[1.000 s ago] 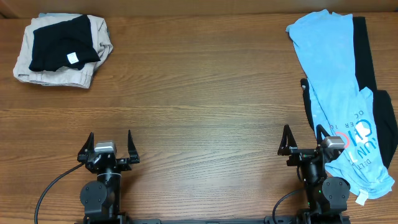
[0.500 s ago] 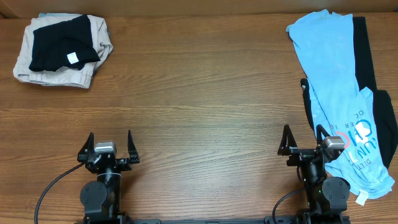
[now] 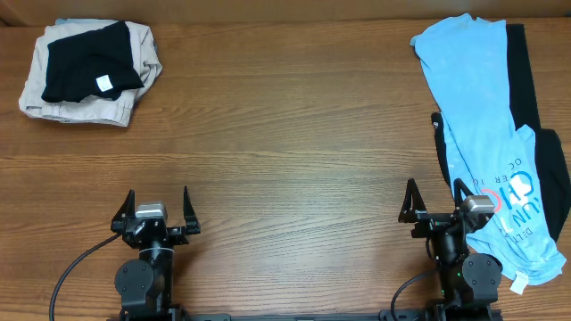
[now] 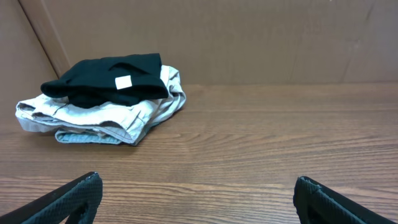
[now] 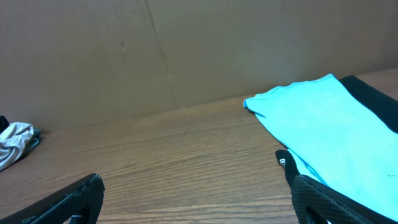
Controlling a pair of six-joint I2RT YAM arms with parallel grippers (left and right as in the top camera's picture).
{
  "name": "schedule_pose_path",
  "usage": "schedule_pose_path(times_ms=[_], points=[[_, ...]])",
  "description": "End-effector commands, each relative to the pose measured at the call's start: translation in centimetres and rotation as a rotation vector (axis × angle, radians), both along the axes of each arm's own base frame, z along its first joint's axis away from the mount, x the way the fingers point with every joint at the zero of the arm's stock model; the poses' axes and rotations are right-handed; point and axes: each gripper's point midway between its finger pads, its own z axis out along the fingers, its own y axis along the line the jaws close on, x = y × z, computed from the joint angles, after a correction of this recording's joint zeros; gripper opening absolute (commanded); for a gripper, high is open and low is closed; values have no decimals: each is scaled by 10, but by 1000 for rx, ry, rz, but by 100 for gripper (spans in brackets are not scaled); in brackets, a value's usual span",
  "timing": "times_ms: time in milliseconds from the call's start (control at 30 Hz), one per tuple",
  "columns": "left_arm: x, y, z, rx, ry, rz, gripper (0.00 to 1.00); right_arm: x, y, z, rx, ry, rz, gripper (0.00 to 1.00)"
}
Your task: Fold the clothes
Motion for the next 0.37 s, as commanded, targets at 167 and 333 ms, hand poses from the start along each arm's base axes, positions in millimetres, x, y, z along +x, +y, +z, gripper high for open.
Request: schedule_pose_path(times_ms=[167, 333], points=[[0, 0, 0, -11, -9, 4, 100, 0, -2, -1, 3, -5, -8, 100], [0, 0, 0, -11, -9, 4, 100, 0, -2, -1, 3, -5, -8, 100]])
